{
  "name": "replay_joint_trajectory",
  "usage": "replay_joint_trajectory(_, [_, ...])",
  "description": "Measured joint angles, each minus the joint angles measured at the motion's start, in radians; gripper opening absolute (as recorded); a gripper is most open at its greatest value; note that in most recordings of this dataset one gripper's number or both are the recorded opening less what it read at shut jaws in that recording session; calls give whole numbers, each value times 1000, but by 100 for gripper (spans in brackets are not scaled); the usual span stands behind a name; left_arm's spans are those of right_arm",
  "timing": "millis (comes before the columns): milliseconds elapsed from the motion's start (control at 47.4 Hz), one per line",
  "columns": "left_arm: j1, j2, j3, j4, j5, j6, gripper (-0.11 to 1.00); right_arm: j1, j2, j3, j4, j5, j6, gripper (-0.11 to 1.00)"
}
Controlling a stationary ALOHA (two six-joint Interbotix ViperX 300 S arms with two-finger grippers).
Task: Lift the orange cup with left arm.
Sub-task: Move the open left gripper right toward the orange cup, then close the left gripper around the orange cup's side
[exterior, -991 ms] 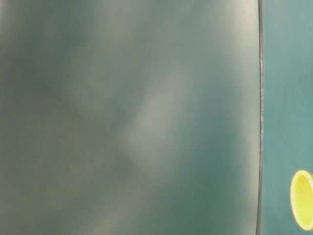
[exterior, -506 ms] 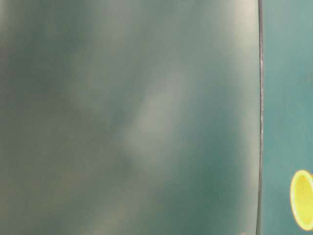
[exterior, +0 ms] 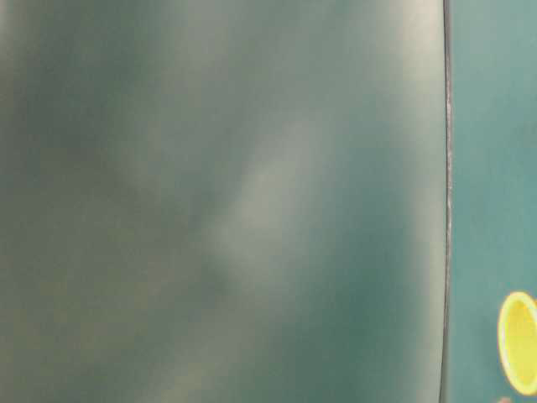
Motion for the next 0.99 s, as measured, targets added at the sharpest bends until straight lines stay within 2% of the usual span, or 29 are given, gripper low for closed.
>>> replay_joint_trajectory(527, [2,192,-94,0,-72,-8,86,0,0,0,-2,6,3,0])
replay_joint_trajectory(991, [-17,295,-160,2,-130,-5,86,0,0,0,-2,8,5,0])
